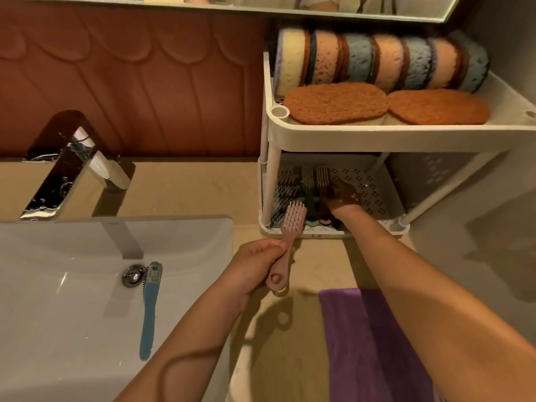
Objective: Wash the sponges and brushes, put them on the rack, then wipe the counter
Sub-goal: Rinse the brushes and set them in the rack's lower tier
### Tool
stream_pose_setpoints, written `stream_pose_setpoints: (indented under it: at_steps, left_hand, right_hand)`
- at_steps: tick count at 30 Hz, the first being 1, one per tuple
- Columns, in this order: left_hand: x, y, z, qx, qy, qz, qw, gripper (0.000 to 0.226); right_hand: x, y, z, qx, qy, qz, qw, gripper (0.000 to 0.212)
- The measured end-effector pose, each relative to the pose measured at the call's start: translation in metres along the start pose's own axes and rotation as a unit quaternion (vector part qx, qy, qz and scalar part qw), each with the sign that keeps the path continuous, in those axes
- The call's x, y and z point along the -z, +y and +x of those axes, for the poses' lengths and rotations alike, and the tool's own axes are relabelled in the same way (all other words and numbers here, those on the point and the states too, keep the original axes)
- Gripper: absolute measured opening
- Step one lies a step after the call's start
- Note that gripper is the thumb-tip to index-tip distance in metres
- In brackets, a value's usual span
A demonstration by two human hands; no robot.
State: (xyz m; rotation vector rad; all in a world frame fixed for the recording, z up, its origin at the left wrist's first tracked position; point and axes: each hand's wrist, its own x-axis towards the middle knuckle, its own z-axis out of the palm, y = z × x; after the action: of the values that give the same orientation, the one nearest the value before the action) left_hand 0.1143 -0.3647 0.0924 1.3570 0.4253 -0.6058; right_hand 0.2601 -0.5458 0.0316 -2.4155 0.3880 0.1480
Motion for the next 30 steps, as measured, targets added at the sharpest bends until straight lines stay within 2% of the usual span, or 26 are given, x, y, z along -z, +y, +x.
stream_pose_setpoints:
  at_steps: [4, 11, 14, 17, 20, 23, 25, 27, 30]
  left_hand:
    - [0.001, 0.000, 0.002, -0.004, 0.000, 0.000, 1.000, 0.020]
    - [0.002, 0.000, 0.005, -0.016, 0.006, -0.003, 1.000, 0.017]
    - [0.001, -0.001, 0.008, -0.018, 0.005, -0.004, 1.000, 0.016]
    - [-0.001, -0.002, 0.009, -0.016, -0.003, 0.000, 1.000, 0.018]
    - [-0.007, -0.004, 0.012, -0.029, 0.015, 0.000, 0.999, 0.018]
    - [-0.017, -0.005, 0.016, -0.068, 0.044, 0.011, 0.997, 0.018]
    - [-0.022, -0.005, 0.017, -0.112, 0.059, 0.055, 0.990, 0.020]
    - [-0.026, -0.008, 0.019, -0.151, 0.067, 0.110, 0.980, 0.022]
    - [-0.026, -0.012, 0.024, -0.166, 0.068, 0.163, 0.970, 0.023]
  right_hand:
    - [-0.007, 0.003, -0.001, 0.020, -0.004, -0.024, 1.000, 0.035]
    - [-0.005, 0.003, -0.004, 0.028, -0.020, 0.008, 0.999, 0.041]
    - [0.003, 0.001, -0.015, 0.036, 0.017, 0.016, 0.999, 0.038]
    - [0.015, -0.006, -0.042, 0.033, 0.018, 0.135, 0.990, 0.028]
    - [0.025, -0.018, -0.086, -0.002, -0.080, 0.279, 0.957, 0.023]
    - [0.024, -0.018, -0.122, 0.018, -0.135, 0.317, 0.939, 0.023]
    - [0.017, -0.016, -0.134, 0.021, -0.128, 0.341, 0.931, 0.032]
    - [0.010, -0.013, -0.136, 0.017, -0.087, 0.364, 0.927, 0.042]
    - [0.009, -0.009, -0.133, 0.011, -0.061, 0.380, 0.923, 0.047]
